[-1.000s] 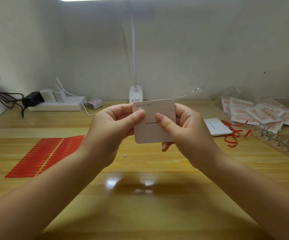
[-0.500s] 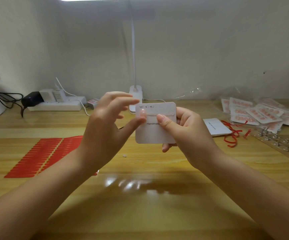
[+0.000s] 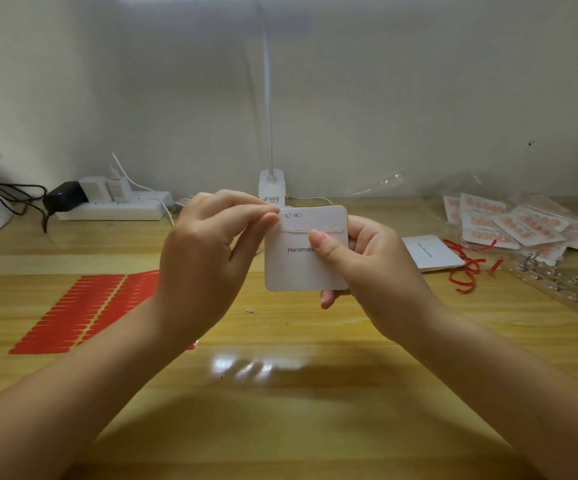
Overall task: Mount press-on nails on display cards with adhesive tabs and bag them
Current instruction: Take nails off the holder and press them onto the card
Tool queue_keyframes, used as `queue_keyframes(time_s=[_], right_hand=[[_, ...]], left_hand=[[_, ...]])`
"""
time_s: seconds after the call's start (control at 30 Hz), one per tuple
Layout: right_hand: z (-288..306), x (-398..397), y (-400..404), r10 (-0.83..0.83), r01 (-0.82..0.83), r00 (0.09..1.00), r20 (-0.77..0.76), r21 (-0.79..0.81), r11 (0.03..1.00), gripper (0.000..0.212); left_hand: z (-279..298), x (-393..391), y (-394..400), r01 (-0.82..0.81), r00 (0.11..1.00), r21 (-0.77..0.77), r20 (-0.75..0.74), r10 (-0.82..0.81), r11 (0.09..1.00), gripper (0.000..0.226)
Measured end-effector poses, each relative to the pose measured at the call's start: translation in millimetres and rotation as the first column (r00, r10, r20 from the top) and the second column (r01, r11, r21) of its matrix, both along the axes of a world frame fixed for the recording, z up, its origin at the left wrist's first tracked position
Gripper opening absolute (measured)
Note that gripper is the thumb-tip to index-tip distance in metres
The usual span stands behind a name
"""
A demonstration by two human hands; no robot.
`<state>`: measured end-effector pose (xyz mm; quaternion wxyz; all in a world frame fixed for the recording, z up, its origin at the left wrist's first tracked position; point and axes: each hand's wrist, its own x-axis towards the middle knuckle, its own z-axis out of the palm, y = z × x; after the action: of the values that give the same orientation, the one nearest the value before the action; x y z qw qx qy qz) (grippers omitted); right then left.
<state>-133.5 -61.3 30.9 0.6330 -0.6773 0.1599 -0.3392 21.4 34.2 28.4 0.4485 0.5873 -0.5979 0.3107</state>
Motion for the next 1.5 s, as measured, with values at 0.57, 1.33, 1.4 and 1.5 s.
queue_keyframes(time_s=[0.57,1.33,1.4,1.5], right_hand=[[1.8,-1.7,-1.6,0.045,-0.045,0.998,0.044,-0.021,0.999,0.013],[5.2,-3.3,-5.9,-0.003,0.006,0.998,0.055,-0.051,0.999,0.013],[5.2,-3.9,-6.3,-0.023,0.026,0.999,0.045,-0.078,0.997,0.014],[3.2,-4.5,-5.3,-0.038,0.040,0.999,0.020,-0.141,0.989,0.013]], left_hand=[[-5.9,-1.7,0.1,-0.055,0.990,-0.027,0.132,0.058,0.998,0.014],[4.1,-8.4,3.0,0.262,0.820,0.021,-0.532,-0.211,0.965,0.025],[8.9,-11.5,0.5,0.413,0.527,-0.023,-0.809,-0.260,0.910,0.036],[9.7,-12.5,-4.9,0.519,0.255,-0.083,-0.935,-0.246,0.851,0.047]])
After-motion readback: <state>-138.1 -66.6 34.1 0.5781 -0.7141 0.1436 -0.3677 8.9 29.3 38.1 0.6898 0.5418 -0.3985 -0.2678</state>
